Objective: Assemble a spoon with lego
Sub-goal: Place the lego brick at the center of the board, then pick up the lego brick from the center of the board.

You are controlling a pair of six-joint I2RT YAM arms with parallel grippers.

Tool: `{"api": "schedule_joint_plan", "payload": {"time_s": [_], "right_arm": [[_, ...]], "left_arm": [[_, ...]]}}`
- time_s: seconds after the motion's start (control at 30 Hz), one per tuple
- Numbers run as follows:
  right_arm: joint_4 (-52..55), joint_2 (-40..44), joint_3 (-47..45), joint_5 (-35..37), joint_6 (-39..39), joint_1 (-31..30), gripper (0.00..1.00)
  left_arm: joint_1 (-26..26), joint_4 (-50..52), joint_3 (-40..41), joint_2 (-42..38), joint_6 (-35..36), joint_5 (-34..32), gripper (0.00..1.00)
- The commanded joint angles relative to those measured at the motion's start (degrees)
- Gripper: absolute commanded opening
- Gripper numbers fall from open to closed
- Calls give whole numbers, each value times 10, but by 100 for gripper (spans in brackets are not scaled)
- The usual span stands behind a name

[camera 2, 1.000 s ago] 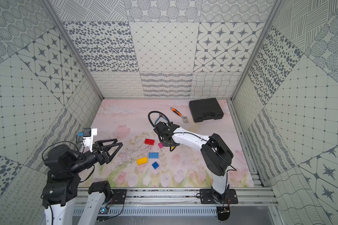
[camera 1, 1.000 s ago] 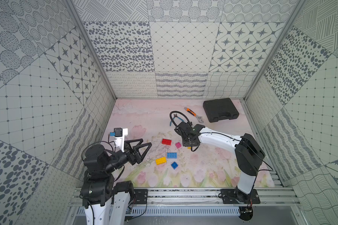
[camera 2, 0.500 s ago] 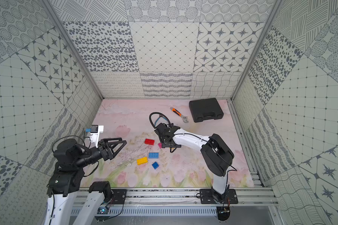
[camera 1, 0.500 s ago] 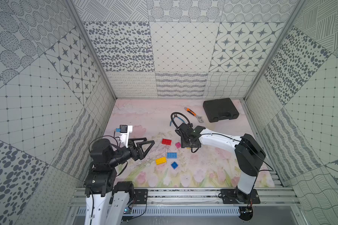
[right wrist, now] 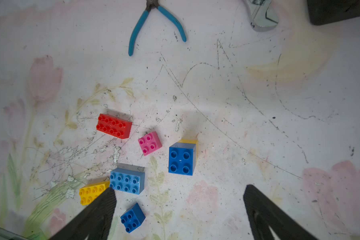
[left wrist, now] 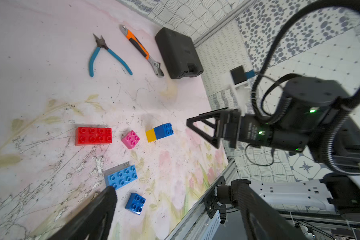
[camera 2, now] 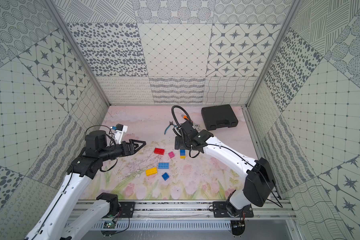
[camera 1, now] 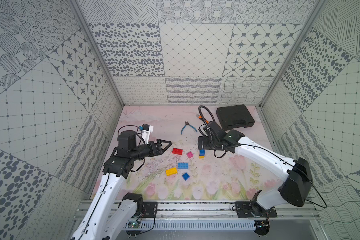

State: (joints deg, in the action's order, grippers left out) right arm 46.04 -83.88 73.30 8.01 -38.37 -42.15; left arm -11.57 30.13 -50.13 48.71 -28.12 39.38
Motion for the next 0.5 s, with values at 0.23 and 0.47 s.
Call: {"api": "schedule_joint_plan", "payload": {"time_s": [0.23,0.47], "right_arm": [[43,82,-14,-160,130,68,98],[31,108,-47,-221,150,124,98]], "left_arm": [[-159,170,-142,238,316,-273,88],[-297,169,-107,246,525,-263,83]]}}
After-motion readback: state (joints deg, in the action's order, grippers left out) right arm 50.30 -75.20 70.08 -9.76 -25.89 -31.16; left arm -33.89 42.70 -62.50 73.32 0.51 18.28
